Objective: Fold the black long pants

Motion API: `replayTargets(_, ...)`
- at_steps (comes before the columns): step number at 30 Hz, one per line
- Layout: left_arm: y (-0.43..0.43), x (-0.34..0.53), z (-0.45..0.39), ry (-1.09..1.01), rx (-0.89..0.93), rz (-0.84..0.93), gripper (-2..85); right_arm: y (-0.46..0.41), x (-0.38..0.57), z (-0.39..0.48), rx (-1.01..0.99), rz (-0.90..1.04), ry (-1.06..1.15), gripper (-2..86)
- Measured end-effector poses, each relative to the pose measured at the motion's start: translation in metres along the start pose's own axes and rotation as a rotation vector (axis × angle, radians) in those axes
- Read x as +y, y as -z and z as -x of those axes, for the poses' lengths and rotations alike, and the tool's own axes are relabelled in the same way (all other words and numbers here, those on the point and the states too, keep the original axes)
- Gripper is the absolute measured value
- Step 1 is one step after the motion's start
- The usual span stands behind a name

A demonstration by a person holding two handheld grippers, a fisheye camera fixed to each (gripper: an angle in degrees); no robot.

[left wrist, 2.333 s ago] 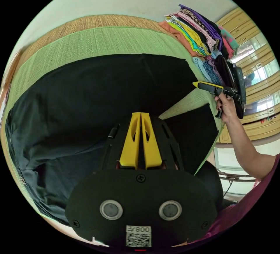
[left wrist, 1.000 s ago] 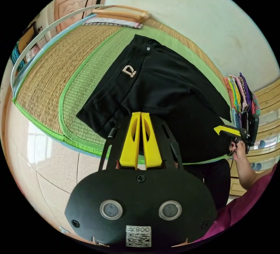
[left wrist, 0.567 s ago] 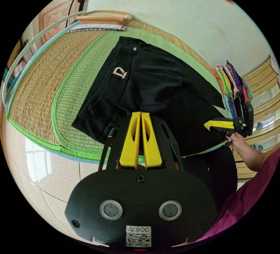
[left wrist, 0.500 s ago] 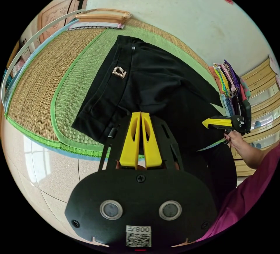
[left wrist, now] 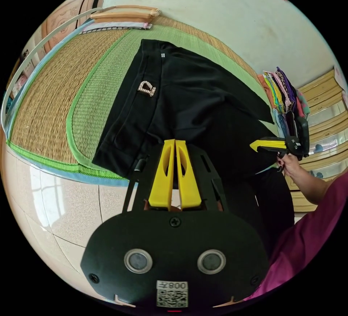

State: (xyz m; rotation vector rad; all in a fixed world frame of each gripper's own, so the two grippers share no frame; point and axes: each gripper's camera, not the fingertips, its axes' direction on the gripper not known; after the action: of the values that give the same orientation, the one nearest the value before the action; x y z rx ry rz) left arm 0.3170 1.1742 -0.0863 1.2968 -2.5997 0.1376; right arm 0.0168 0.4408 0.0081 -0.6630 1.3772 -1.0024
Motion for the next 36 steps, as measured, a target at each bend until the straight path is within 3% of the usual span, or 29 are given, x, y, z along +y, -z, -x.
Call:
replayTargets(19, -0.075, -0.011, -0.010, -0.067, -0.076, 0.105, 0.1, -0.007, -0.014, 0.022, 0.138, 0.036, -0.067, 0.2)
replayTargets(27, -0.102, -0.013, -0.008, 0.046, -0.069, 0.068, 0.1, -0.022, -0.004, 0.013, 0.171, 0.031, -0.040, 0.2)
replayTargets(36, -0.113, -0.031, -0.013, 0.140, 0.040, -0.047, 0.0, -0.038, 0.026, -0.049, -0.034, -0.034, -0.152, 0.2)
